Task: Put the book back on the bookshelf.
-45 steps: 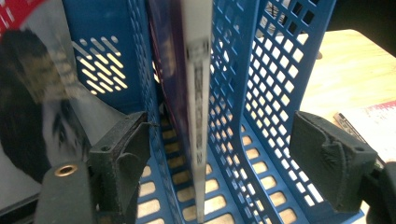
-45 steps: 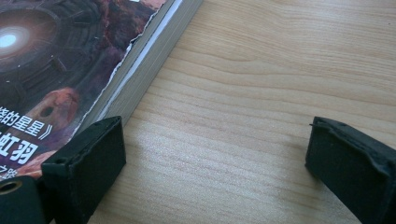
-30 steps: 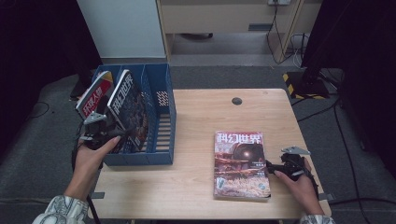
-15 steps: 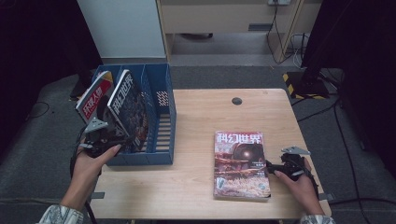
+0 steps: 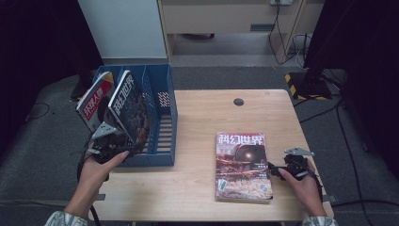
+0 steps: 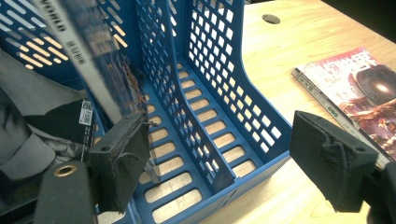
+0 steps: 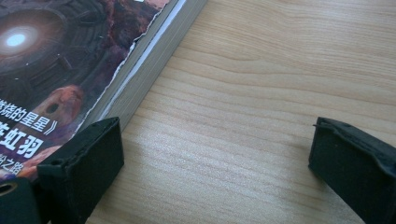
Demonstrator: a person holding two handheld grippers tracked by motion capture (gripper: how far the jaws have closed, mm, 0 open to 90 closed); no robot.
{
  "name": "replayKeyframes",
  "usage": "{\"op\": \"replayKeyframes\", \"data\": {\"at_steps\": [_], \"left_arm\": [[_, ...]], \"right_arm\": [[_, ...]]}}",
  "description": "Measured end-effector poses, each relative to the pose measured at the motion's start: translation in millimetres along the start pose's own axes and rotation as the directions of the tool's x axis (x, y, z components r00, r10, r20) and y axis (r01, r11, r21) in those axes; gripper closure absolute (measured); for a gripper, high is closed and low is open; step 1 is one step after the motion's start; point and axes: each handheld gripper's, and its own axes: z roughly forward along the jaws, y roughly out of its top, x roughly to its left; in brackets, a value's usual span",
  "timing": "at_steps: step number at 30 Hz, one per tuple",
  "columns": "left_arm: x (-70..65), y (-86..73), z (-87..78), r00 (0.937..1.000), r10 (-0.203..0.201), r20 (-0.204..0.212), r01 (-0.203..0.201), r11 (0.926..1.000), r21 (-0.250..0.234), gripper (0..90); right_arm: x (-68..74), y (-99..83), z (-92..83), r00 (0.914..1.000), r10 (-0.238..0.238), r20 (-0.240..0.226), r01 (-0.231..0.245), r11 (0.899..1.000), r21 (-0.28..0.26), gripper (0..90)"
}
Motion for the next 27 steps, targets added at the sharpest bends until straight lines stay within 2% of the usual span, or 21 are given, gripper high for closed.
{"op": "replayKeyframes", "data": {"at_steps": [10, 13, 17, 21, 23, 25, 27], "left_arm": [[-7.6, -0.5, 10.0, 0.9993, 0.007, 0.037, -0.007, 1.0, 0.0, 19.3], [-12.5, 0.7, 14.3, 0.9987, 0.013, 0.049, -0.013, 0.9999, -0.001, 19.1], [-20.9, 2.4, 21.8, 0.9976, 0.014, 0.068, -0.015, 0.9999, 0.001, 19.1], [-31.8, 3.9, 29.5, 0.9963, 0.023, 0.083, -0.024, 0.9997, 0.01, 19.4], [-36.7, 5.3, 32.3, 0.994, 0.011, 0.108, -0.013, 0.9998, 0.012, 20.0], [-40.5, 5.8, 36.3, 0.993, 0.004, 0.118, -0.003, 1.0, -0.008, 21.0], [-42.9, 5.1, 43.2, 0.9922, 0.0, 0.125, 0.0, 1.0, 0.005, 20.6]], "right_arm": [[-0.3, 0.3, -0.3, 0.9999, 0.001, 0.014, -0.002, 1.0, 0.006, 4.4], [-3.7, 0.9, -3.8, 0.9993, 0.029, 0.024, -0.029, 1.0, -0.007, 5.4], [-4.8, 3.2, -9.7, 0.9986, 0.009, 0.051, -0.008, 1.0, -0.025, 7.1], [-1.4, 8.4, -19.1, 0.9958, -0.032, 0.086, 0.036, 0.998, -0.055, 16.2], [0.5, 10.9, -25.5, 0.9946, -0.04, 0.095, 0.047, 0.996, -0.079, 18.2], [2.5, 11.4, -30.8, 0.994, -0.053, 0.096, 0.061, 0.995, -0.083, 20.1], [6.0, 11.8, -35.0, 0.9926, -0.075, 0.095, 0.085, 0.992, -0.097, 21.0]]}}
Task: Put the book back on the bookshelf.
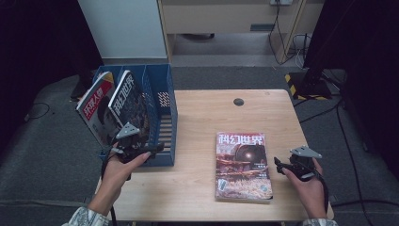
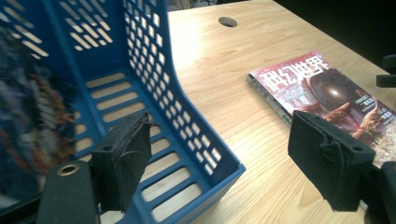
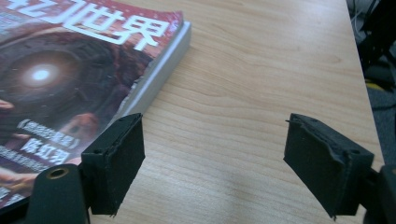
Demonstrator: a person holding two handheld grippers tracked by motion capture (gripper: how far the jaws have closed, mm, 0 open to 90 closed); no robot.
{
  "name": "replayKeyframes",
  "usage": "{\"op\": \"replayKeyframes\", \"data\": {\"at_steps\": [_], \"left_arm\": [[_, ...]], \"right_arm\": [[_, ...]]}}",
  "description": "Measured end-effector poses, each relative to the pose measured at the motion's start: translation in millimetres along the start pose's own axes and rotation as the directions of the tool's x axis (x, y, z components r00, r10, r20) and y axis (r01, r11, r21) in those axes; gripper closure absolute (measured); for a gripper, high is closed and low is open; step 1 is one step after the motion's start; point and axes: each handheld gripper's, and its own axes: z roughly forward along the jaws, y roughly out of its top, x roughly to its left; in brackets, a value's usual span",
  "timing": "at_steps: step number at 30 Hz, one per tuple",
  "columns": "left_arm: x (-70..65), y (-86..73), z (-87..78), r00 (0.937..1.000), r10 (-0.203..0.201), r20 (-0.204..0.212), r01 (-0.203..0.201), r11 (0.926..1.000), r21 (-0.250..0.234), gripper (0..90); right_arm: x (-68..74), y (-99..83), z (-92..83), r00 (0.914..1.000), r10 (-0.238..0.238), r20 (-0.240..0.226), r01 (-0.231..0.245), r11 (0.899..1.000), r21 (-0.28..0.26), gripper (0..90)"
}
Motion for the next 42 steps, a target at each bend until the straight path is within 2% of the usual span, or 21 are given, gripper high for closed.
{"op": "replayKeyframes", "data": {"at_steps": [2, 5, 6, 8, 9, 11, 14, 18, 21, 23, 25, 27, 29, 31, 33, 34, 35, 36, 39, 42], "left_arm": [[-2.6, -0.3, 8.6, 1.0, 0.007, -0.003, -0.007, 0.9998, 0.018, 20.5], [-7.3, 3.4, 15.1, 0.9999, 0.014, 0.006, -0.014, 0.9998, 0.012, 20.5], [-10.0, 6.2, 15.6, 0.9996, 0.026, 0.004, -0.026, 0.9996, 0.003, 20.4], [-18.1, 12.0, 18.0, 0.9958, 0.091, -0.009, -0.091, 0.9957, 0.016, 20.0], [-22.1, 14.5, 19.6, 0.9935, 0.114, 0.0, -0.114, 0.9932, 0.023, 19.8], [-29.6, 18.5, 23.2, 0.9922, 0.122, 0.026, -0.122, 0.9923, 0.022, 19.7], [-41.3, 22.1, 31.5, 0.9895, 0.137, 0.044, -0.138, 0.9902, 0.019, 19.4], [-62.4, 21.0, 50.1, 0.9832, 0.155, 0.096, -0.158, 0.987, 0.025, 19.2], [-78.9, 16.0, 67.6, 0.9753, 0.189, 0.114, -0.195, 0.9796, 0.047, 19.2], [-87.6, 12.6, 80.6, 0.9732, 0.184, 0.138, -0.193, 0.9798, 0.053, 19.2], [-96.2, 9.8, 93.3, 0.9679, 0.18, 0.175, -0.192, 0.98, 0.053, 21.2], [-104.5, 5.7, 106.0, 0.965, 0.175, 0.195, -0.189, 0.9807, 0.052, 21.6], [-112.2, -1.3, 116.9, 0.9641, 0.182, 0.193, -0.198, 0.9781, 0.064, 20.8], [-117.9, -11.6, 125.9, 0.9633, 0.176, 0.203, -0.195, 0.9779, 0.077, 20.2], [-121.3, -23.6, 131.2, 0.9642, 0.155, 0.215, -0.178, 0.9793, 0.096, 20.1], [-123.2, -29.1, 132.1, 0.9634, 0.16, 0.215, -0.186, 0.9766, 0.107, 20.1], [-125.1, -33.4, 132.5, 0.9607, 0.187, 0.205, -0.214, 0.9693, 0.12, 20.2], [-126.3, -36.9, 132.5, 0.9599, 0.198, 0.198, -0.226, 0.9656, 0.128, 20.2], [-128.1, -44.4, 134.3, 0.9605, 0.183, 0.209, -0.215, 0.9663, 0.141, 20.1], [-133.4, -49.2, 141.8, 0.9614, 0.161, 0.223, -0.201, 0.965, 0.169, 18.7]], "right_arm": [[2.4, 0.3, -3.0, 0.9999, -0.015, -0.006, 0.014, 1.0, -0.009, 21.3], [6.7, -1.3, -12.2, 0.9991, -0.032, -0.029, 0.032, 0.999, -0.017, 22.9], [7.9, -2.2, -16.1, 0.9983, -0.043, -0.038, 0.042, 0.999, -0.027, 24.5], [9.6, -4.1, -23.3, 0.9971, -0.05, -0.056, 0.048, 0.998, -0.037, 28.5], [10.1, -5.2, -25.2, 0.9966, -0.053, -0.063, 0.05, 0.998, -0.047, 30.9], [10.7, -5.7, -25.9, 0.9958, -0.053, -0.075, 0.049, 0.997, -0.053, 34.9], [13.1, -5.5, -22.1, 0.9941, -0.064, -0.088, 0.059, 0.997, -0.059, 43.3], [19.6, -4.2, -20.6, 0.9906, -0.077, -0.113, 0.069, 0.995, -0.07, 55.1], [24.6, -3.6, -22.7, 0.9901, -0.104, -0.094, 0.094, 0.99, -0.101, 66.7], [27.2, -3.0, -23.3, 0.9894, -0.111, -0.094, 0.099, 0.988, -0.117, 72.0], [29.1, -2.2, -23.5, 0.9895, -0.104, -0.101, 0.091, 0.988, -0.127, 75.9], [30.1, -1.1, -22.7, 0.9898, -0.085, -0.114, 0.071, 0.99, -0.124, 75.6], [31.4, -0.4, -22.5, 0.9886, -0.071, -0.133, 0.054, 0.99, -0.129, 71.4], [34.0, 0.2, -23.1, 0.9851, -0.053, -0.164, 0.031, 0.991, -0.132, 62.1], [36.4, -0.1, -22.2, 0.9779, -0.039, -0.206, 0.013, 0.992, -0.124, 51.8], [38.5, -0.4, -21.2, 0.9724, -0.037, -0.23, 0.009, 0.993, -0.12, 46.8], [40.4, -0.2, -20.6, 0.9677, -0.039, -0.249, 0.011, 0.993, -0.115, 42.6], [42.4, 0.4, -19.4, 0.9629, -0.04, -0.267, 0.01, 0.993, -0.114, 40.9], [47.2, 1.0, -15.3, 0.9562, -0.04, -0.29, 0.012, 0.995, -0.097, 34.2], [48.7, -0.3, -10.3, 0.9544, -0.042, -0.296, 0.023, 0.997, -0.069, 27.4]]}}
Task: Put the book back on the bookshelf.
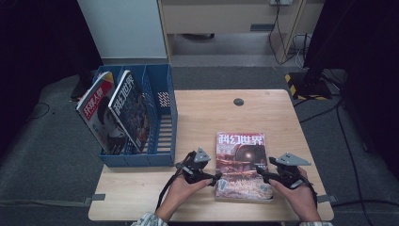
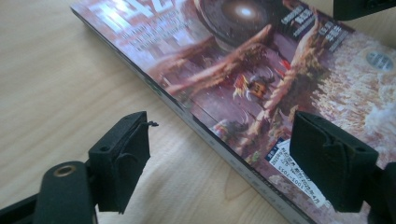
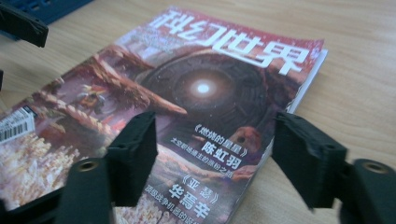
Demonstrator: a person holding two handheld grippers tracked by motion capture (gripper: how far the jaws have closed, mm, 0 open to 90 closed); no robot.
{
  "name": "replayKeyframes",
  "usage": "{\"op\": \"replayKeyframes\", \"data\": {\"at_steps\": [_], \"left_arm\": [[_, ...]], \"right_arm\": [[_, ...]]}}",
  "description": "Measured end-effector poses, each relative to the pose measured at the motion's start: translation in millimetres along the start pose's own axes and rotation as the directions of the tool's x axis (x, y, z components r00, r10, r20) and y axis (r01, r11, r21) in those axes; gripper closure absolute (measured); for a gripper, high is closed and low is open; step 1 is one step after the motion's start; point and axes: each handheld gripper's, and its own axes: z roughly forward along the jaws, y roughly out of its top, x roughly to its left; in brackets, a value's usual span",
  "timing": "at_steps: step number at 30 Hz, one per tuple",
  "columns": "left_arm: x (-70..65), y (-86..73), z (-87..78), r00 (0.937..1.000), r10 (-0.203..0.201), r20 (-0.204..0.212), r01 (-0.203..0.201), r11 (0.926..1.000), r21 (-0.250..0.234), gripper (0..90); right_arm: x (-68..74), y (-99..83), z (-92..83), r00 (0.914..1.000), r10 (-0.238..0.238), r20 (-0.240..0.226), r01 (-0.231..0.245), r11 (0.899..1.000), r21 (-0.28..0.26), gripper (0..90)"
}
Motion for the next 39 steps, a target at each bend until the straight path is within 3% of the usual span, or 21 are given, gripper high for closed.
{"op": "replayKeyframes", "data": {"at_steps": [6, 8, 10, 13, 15, 20, 29, 35, 39], "left_arm": [[-7.6, -5.8, 18.2, 0.9992, -0.039, -0.007, 0.039, 0.9984, 0.04, 13.3], [-9.0, -7.2, 22.0, 0.9979, -0.059, 0.024, 0.059, 0.9977, 0.034, 12.8], [-11.0, -7.3, 23.9, 0.9979, -0.058, 0.03, 0.057, 0.9979, 0.032, 12.8], [-14.0, -10.1, 31.1, 0.9911, -0.115, 0.067, 0.114, 0.9933, 0.019, 12.8], [-16.8, -11.2, 32.9, 0.9918, -0.118, 0.048, 0.118, 0.993, -0.003, 9.6], [-18.7, -11.5, 31.7, 0.9908, -0.13, 0.039, 0.13, 0.9916, 0.001, 10.8], [-22.3, -10.8, 29.4, 0.9919, -0.125, 0.026, 0.124, 0.9922, 0.011, 12.9], [-33.8, -12.0, 31.2, 0.9933, -0.097, 0.063, 0.096, 0.9952, 0.018, 13.7], [-32.1, -9.7, 30.8, 0.9934, -0.078, 0.085, 0.075, 0.9964, 0.04, 13.6]], "right_arm": [[-5.1, -2.2, 8.8, 0.9991, 0.036, -0.022, -0.035, 0.999, 0.02, 20.9], [-5.9, -2.7, 12.5, 0.9986, 0.04, -0.035, -0.039, 0.999, 0.03, 20.5], [-7.2, -2.7, 17.6, 0.9985, 0.035, -0.043, -0.033, 0.999, 0.034, 20.3], [-8.3, -2.5, 21.2, 0.998, 0.038, -0.05, -0.036, 0.999, 0.04, 20.0], [-8.3, -2.9, 22.0, 0.9982, 0.033, -0.051, -0.031, 0.999, 0.043, 19.7], [-8.9, -2.8, 21.6, 0.9983, 0.035, -0.047, -0.033, 0.999, 0.042, 19.6], [-14.1, -2.2, 23.2, 0.9972, 0.038, -0.064, -0.036, 0.999, 0.031, 21.1], [-19.2, -1.5, 26.8, 0.9983, 0.037, -0.045, -0.036, 0.999, 0.033, 18.0], [-22.9, -1.0, 26.9, 0.998, 0.046, -0.043, -0.045, 0.999, 0.027, 19.3]]}}
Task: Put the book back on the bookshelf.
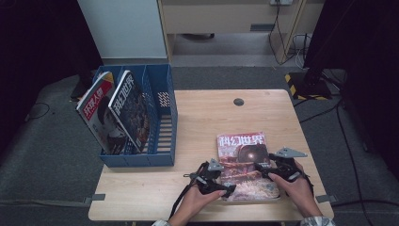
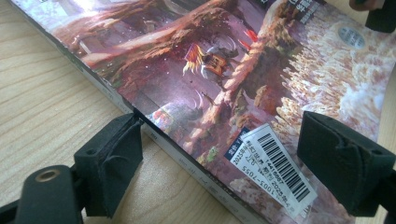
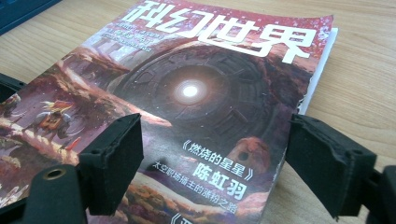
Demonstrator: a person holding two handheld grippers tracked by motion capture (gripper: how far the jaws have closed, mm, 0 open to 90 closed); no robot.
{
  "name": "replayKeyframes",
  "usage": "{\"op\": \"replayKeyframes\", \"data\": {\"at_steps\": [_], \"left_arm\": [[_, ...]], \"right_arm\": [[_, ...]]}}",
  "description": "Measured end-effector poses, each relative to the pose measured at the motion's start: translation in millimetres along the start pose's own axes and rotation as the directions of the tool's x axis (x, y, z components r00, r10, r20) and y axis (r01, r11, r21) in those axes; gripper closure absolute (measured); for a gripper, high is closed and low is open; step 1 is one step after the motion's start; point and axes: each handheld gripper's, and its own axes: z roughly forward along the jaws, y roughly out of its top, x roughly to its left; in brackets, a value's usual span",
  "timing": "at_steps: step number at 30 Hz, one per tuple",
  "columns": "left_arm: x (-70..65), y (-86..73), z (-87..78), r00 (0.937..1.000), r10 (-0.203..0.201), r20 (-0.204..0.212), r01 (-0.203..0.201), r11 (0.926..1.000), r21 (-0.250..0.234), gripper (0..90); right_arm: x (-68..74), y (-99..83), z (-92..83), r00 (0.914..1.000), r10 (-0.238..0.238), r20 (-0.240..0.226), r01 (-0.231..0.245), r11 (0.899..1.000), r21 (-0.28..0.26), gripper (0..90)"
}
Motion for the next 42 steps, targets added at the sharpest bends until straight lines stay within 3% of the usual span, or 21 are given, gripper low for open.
{"op": "replayKeyframes", "data": {"at_steps": [7, 14, 17, 19, 26, 32, 42], "left_arm": [[8.0, 2.4, 0.8, 0.9998, -0.018, 0.011, 0.018, 0.9998, 0.005, 12.4], [17.4, 2.8, -4.6, 0.9995, -0.03, 0.001, 0.03, 0.9995, 0.01, 13.1], [20.3, 3.3, -6.5, 0.9992, -0.041, 0.002, 0.041, 0.9992, 0.003, 16.8], [21.0, 4.2, -8.6, 0.9996, -0.025, -0.011, 0.025, 0.9997, 0.0, 18.5], [29.6, 7.1, -6.8, 0.9995, -0.031, -0.003, 0.031, 0.9995, -0.007, 18.8], [40.3, 12.9, -8.5, 0.9992, 0.019, -0.035, -0.02, 0.9995, -0.023, 19.5], [61.0, 39.8, -3.2, 0.9973, 0.014, -0.072, -0.012, 0.9993, 0.035, 16.0]], "right_arm": [[5.0, -0.5, 1.0, 0.9977, -0.064, 0.022, 0.064, 0.998, 0.004, 23.8], [6.5, -1.9, 1.8, 0.9966, -0.082, -0.004, 0.082, 0.997, 0.012, 28.4], [4.8, -0.6, 2.4, 0.9989, -0.042, -0.021, 0.042, 0.999, 0.01, 26.8], [2.9, 0.7, 5.2, 0.9992, -0.031, -0.024, 0.031, 0.999, 0.01, 23.7], [-3.4, 9.8, 18.3, 0.9988, -0.043, -0.023, 0.043, 0.999, 0.016, 20.7], [-9.5, 16.0, 23.4, 0.9984, -0.049, -0.028, 0.05, 0.998, 0.025, 19.0], [-15.9, 20.1, 29.8, 0.9984, -0.028, -0.048, 0.029, 0.999, 0.02, 20.9]]}}
